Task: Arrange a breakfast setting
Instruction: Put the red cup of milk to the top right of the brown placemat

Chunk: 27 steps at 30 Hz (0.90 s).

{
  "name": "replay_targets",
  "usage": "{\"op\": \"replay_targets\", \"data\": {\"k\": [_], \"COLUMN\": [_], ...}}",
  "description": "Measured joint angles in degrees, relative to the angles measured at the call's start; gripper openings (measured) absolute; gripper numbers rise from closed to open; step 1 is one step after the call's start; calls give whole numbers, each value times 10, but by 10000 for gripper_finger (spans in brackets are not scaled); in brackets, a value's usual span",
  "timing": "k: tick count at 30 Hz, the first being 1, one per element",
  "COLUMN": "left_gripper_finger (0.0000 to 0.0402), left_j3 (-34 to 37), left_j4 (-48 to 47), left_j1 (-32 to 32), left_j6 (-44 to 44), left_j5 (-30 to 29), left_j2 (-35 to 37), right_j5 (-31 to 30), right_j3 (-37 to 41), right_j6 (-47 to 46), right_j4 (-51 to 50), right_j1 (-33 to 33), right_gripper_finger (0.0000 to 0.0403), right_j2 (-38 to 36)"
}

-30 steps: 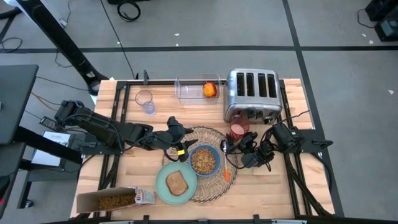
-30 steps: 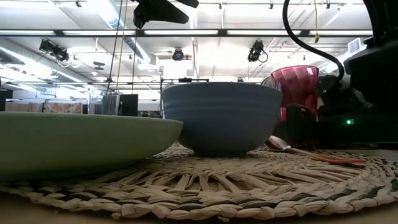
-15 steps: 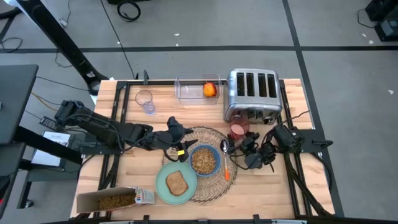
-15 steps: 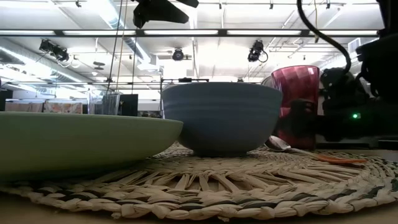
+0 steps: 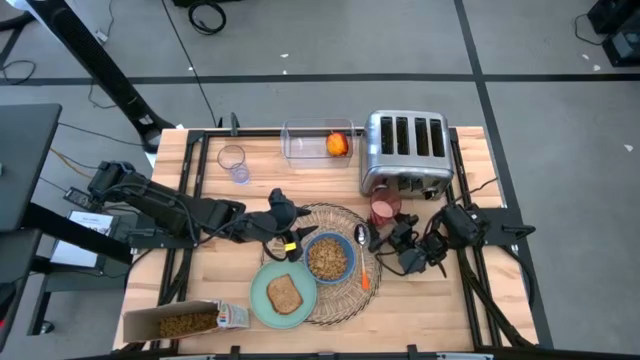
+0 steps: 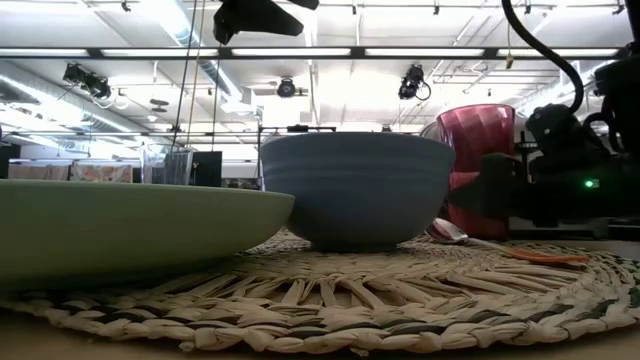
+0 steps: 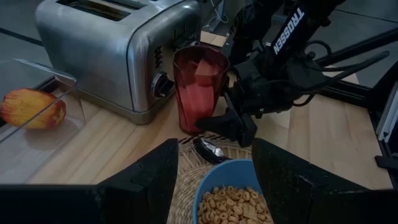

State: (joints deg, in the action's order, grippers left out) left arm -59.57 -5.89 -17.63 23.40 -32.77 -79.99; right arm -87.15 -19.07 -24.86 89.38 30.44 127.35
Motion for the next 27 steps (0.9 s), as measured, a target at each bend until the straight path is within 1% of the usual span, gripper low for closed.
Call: {"op": "replay_targets", "data": {"k": [7, 13, 19, 27], "left_gripper_finger": [211, 211, 211, 211], "left_j3": [0, 0, 0, 0], "left_j4": [0, 0, -1, -4], "left_j1": [-3, -3, -6, -6], "left_j6": [3, 10, 12, 14], "left_j5": [0, 0, 0, 0], "left_j2": [0, 0, 0, 0], "right_j5": [2, 40, 38, 35], "right_j3": [0, 0, 2, 38], "right_j6": [-7, -6, -6, 10], "right_j4": [0, 0, -1, 0], "right_j1": [8, -19, -12, -5], "right_gripper_finger": [398, 398, 398, 398], "right_j2": [0, 0, -2, -62]}}
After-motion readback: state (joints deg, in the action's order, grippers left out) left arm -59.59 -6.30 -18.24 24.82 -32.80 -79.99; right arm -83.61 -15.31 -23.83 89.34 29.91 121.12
